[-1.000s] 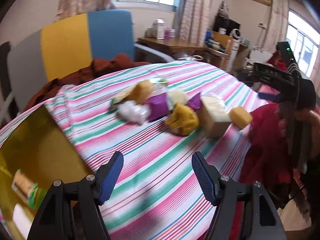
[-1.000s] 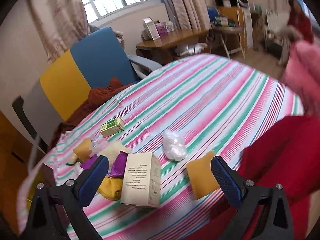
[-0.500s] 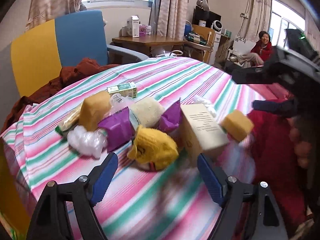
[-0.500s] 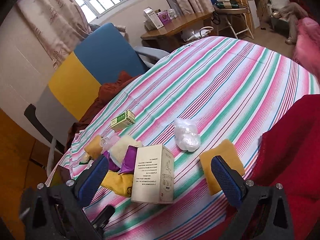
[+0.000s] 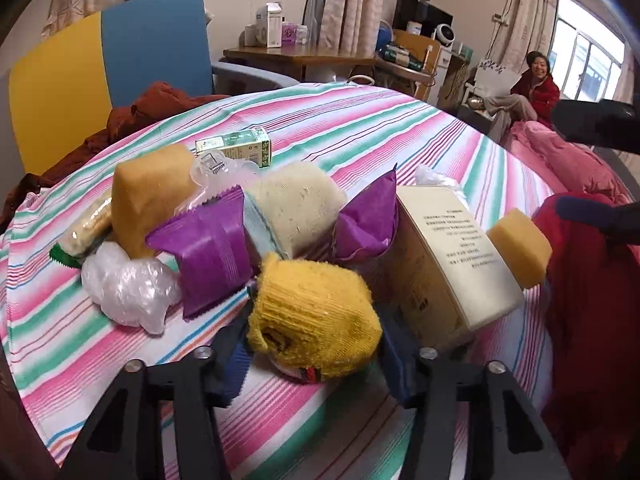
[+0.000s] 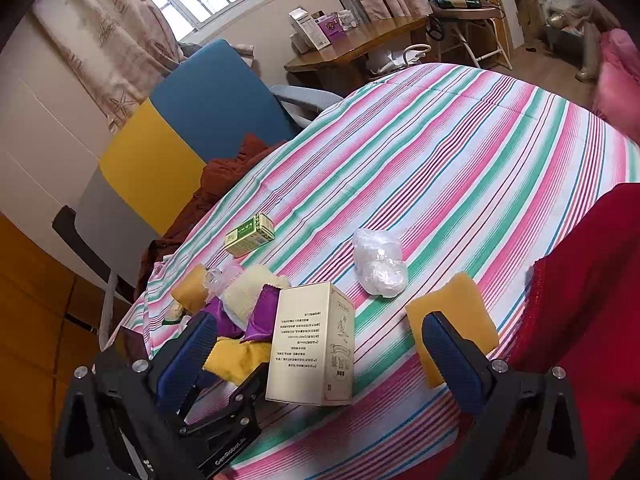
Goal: Organize objects
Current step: 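Grasp the yellow knitted glove with the left gripper, then grasp the yellow sponge with the right gripper while the left holds the glove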
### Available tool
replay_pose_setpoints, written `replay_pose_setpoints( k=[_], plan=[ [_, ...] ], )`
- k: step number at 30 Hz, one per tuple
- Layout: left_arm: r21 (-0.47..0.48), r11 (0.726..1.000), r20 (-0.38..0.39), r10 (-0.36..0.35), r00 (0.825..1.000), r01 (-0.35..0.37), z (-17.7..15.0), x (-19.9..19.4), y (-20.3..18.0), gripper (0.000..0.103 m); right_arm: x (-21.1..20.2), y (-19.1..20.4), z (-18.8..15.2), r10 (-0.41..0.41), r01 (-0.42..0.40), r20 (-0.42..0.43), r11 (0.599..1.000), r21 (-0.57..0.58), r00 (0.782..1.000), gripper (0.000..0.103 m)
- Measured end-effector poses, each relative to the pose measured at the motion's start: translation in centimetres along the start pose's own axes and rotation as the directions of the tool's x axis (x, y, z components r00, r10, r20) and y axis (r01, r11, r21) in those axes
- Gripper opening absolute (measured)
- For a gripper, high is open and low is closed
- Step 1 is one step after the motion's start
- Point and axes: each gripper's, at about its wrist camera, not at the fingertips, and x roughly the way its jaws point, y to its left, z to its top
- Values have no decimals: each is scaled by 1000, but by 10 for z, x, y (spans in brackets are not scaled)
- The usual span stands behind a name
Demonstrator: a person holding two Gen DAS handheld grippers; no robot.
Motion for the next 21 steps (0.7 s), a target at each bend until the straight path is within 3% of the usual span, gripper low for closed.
replay_pose_setpoints(
  k=[7, 10, 13, 15, 17, 21],
  plan=[
    [-16, 1000, 21, -10, 1000, 11, -32, -31, 6, 50, 3, 4, 9, -37, 34, -48, 997, -69, 998, 103],
    [-33, 999, 24, -18, 1000, 19, -49, -46, 13, 50, -2, 8, 27, -127, 117, -50, 978, -174, 991, 103],
    [-68, 997, 25, -19, 1000, 20, -59, -59, 21, 50, -3, 4, 49, -234, 208, -70, 942, -264, 970, 101],
    [-93, 995, 27, -21, 999, 23, -63, -63, 25, 50, 9, 0, 55, -295, 234, -143, 913, -334, 945, 101],
    [-108, 994, 29, -21, 999, 24, -67, -68, 27, 50, 30, -4, 52, -373, 248, -243, 871, -423, 895, 101],
    [-113, 993, 29, -20, 999, 23, -72, -74, 28, 50, 57, -11, 34, -441, 244, -339, 836, -491, 831, 97]
  ],
)
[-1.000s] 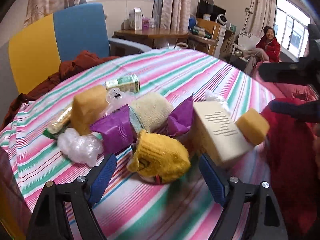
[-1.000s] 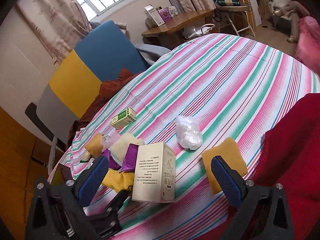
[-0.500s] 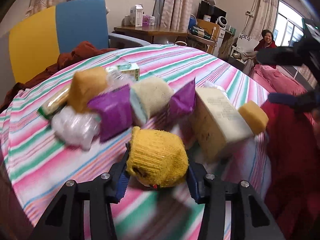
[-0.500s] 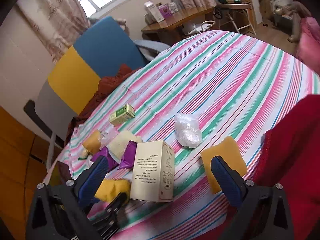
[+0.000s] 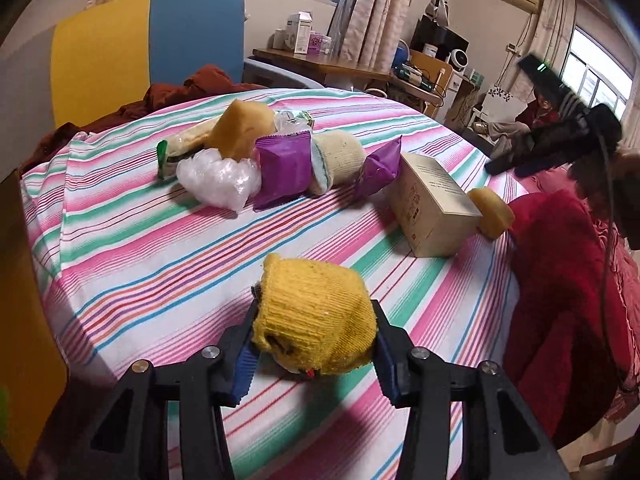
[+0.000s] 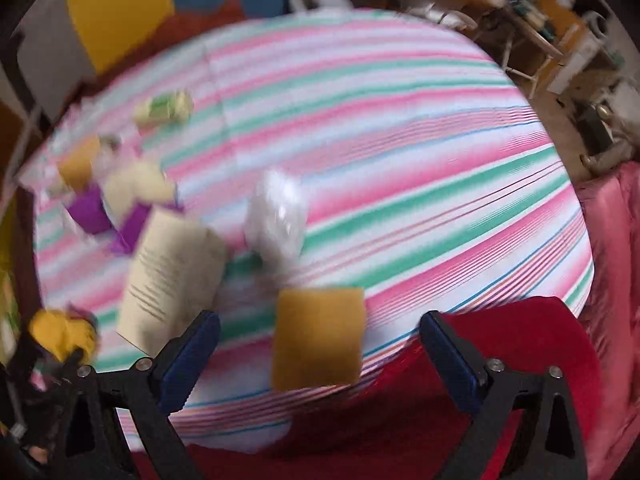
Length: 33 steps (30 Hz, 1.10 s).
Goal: Organize objects
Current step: 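Grasp the yellow sponge with the right gripper while the left holds the glove, then lower glove and sponge into the gold tray and open both grippers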
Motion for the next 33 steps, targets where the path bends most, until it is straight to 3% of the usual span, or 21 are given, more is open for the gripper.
replay_pose_setpoints(
  k=[1, 2, 3, 5, 13, 17, 20, 24, 29, 33],
  plan=[
    [-2, 1000, -1, 1, 1000, -1, -1, -1, 0, 50, 8, 3, 0, -16, 15, -26, 1000, -12, 1000, 96],
    [0, 1000, 1, 2, 1000, -2, -1, -3, 0, 50, 18, 6, -1, -21, 19, -61, 999, -25, 998, 86],
    [3, 1000, 5, 2, 1000, -2, -2, -5, -1, 50, 24, 8, -1, -30, 27, -84, 999, -33, 996, 68],
    [9, 1000, 12, 3, 1000, -3, -2, -12, -1, 50, 29, 9, -2, -82, 78, -102, 996, -49, 991, 56],
    [20, 1000, 70, 11, 998, -13, 1, -41, -6, 50, 5, 1, -15, -77, 77, 12, 997, 4, 997, 53],
    [0, 1000, 106, 26, 994, -26, 1, -62, -2, 50, -31, 6, -23, -103, 100, 134, 995, 30, 986, 53],
    [-33, 999, 145, 45, 988, -41, 3, -82, 6, 50, -70, 21, -21, -49, 48, 254, 999, 13, 966, 53],
    [-94, 993, 197, 92, 976, -75, 5, -113, 22, 50, -104, 76, -14, 72, -45, 365, 996, -82, 928, 53],
    [-206, 969, 244, 188, 951, -139, -2, -152, 59, 50, -122, 163, -21, 255, -166, 401, 956, -243, 880, 53],
    [-310, 928, 252, 291, 923, -208, -16, -182, 96, 50, -126, 231, -27, 382, -250, 373, 900, -356, 845, 54]
  ],
)
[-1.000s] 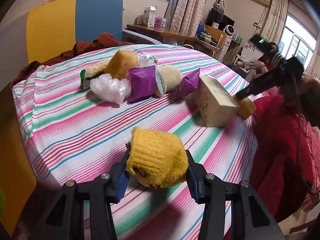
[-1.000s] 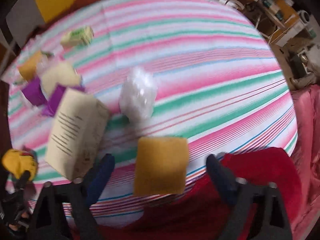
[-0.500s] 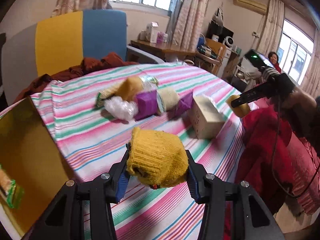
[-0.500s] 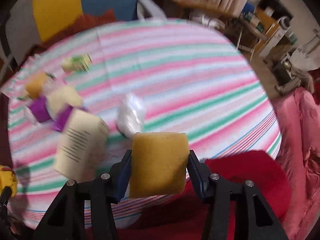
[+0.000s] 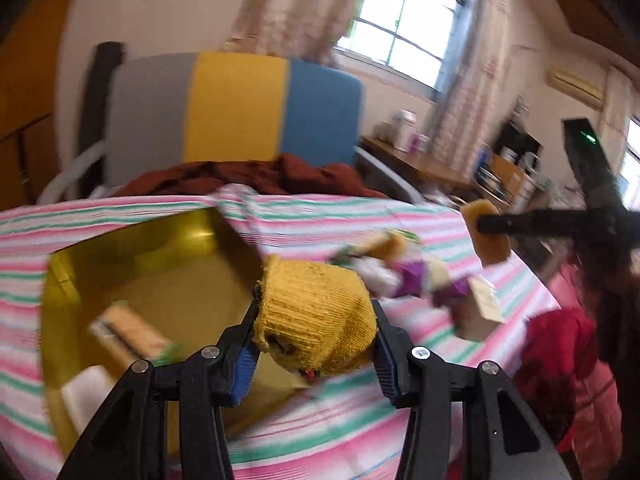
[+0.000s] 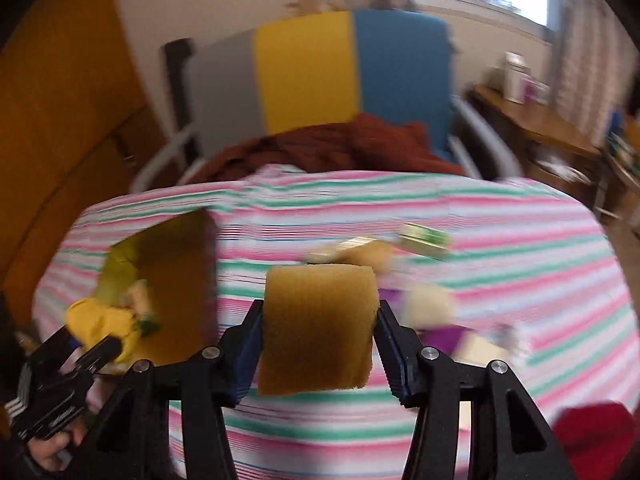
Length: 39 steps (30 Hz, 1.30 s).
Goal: Organize objects
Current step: 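Lower glove and sponge into the gold tray and open both grippers, then move both grippers away from the tray back toward the pile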
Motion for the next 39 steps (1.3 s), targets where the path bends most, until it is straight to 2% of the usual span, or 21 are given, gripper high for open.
replay_pose_setpoints(
  k=[4, 10, 14, 16, 18, 19, 22, 25, 27, 31, 33, 39],
  plan=[
    [-70, 990, 18, 122, 992, -120, 5, -12, 51, 50, 30, 64, 4, 119, -121, -42, 991, -63, 992, 54],
    [-129, 954, 20, 276, 961, -272, 19, -14, 115, 51, 69, 144, -7, 237, -253, -121, 957, -142, 964, 54],
    [-143, 933, -1, 334, 943, -331, 31, -5, 144, 58, 91, 178, -18, 300, -326, -167, 932, -159, 939, 56],
    [-160, 927, -7, 343, 939, -339, 35, -2, 154, 62, 100, 189, -23, 331, -361, -188, 920, -156, 925, 61],
    [-172, 918, -12, 362, 932, -358, 36, -3, 159, 66, 108, 200, -30, 360, -393, -210, 908, -146, 909, 72],
    [-177, 917, -10, 361, 932, -357, 35, -4, 160, 69, 110, 203, -33, 370, -405, -219, 903, -143, 903, 73],
    [-190, 911, -4, 372, 928, -366, 31, -9, 160, 71, 116, 209, -40, 367, -407, -237, 901, -151, 899, 73],
    [-215, 901, -2, 385, 923, -376, 21, -19, 157, 71, 116, 209, -46, 343, -385, -233, 909, -162, 910, 73],
    [-230, 893, -7, 397, 918, -388, 16, -23, 155, 71, 113, 208, -48, 312, -350, -207, 919, -184, 927, 79],
    [-244, 884, -24, 405, 914, -398, 3, -30, 146, 71, 97, 209, -52, 220, -239, -102, 939, -247, 970, 84],
    [-253, 880, -30, 407, 913, -401, -3, -32, 140, 71, 92, 211, -53, 186, -195, -61, 944, -267, 981, 89],
    [-261, 876, -45, 408, 912, -405, -19, -37, 123, 71, 78, 203, -54, 102, -88, 33, 954, -285, 994, 93]
  ],
)
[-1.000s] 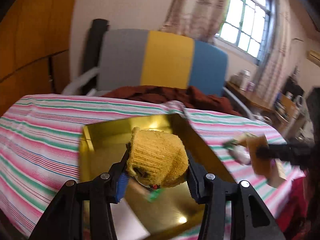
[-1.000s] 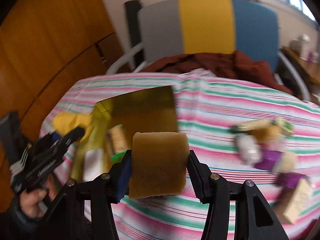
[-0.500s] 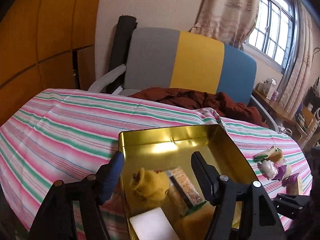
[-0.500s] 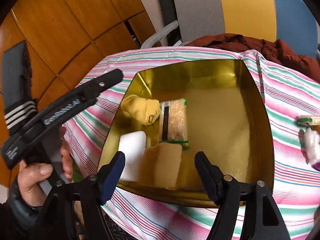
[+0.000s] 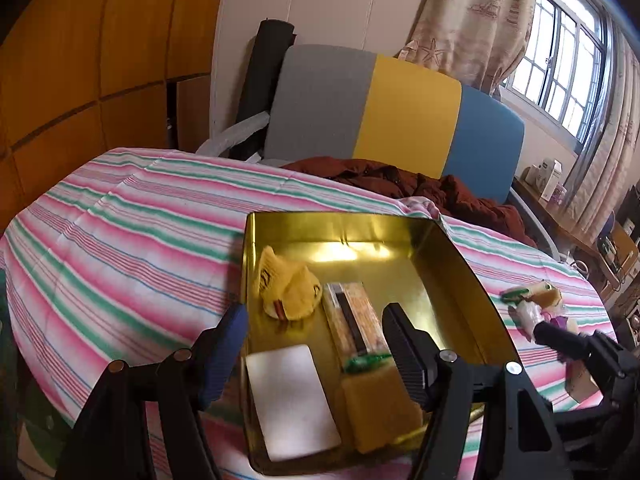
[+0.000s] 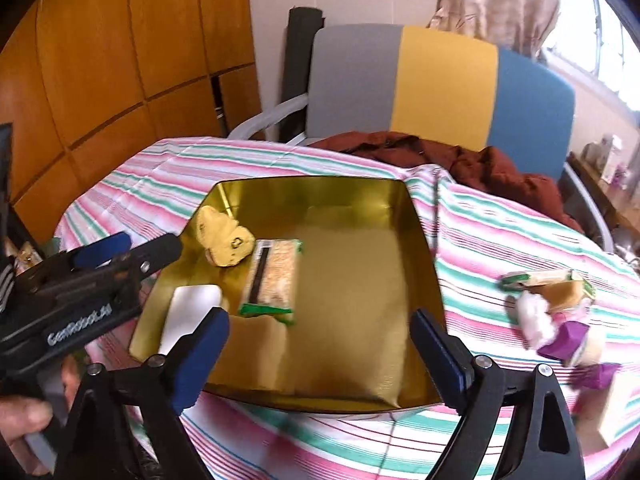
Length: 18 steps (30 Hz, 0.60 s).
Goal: Organize objects
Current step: 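Move both grippers away from the tray back toward the pile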
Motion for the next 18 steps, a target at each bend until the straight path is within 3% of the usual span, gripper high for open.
replay_pose_setpoints(
  k=[18],
  plan=[
    [52, 998, -54, -25, 998, 28, -29, -8, -30, 71, -17, -31, -20, -100, 98, 29, 993, 65, 995, 97]
  ],
)
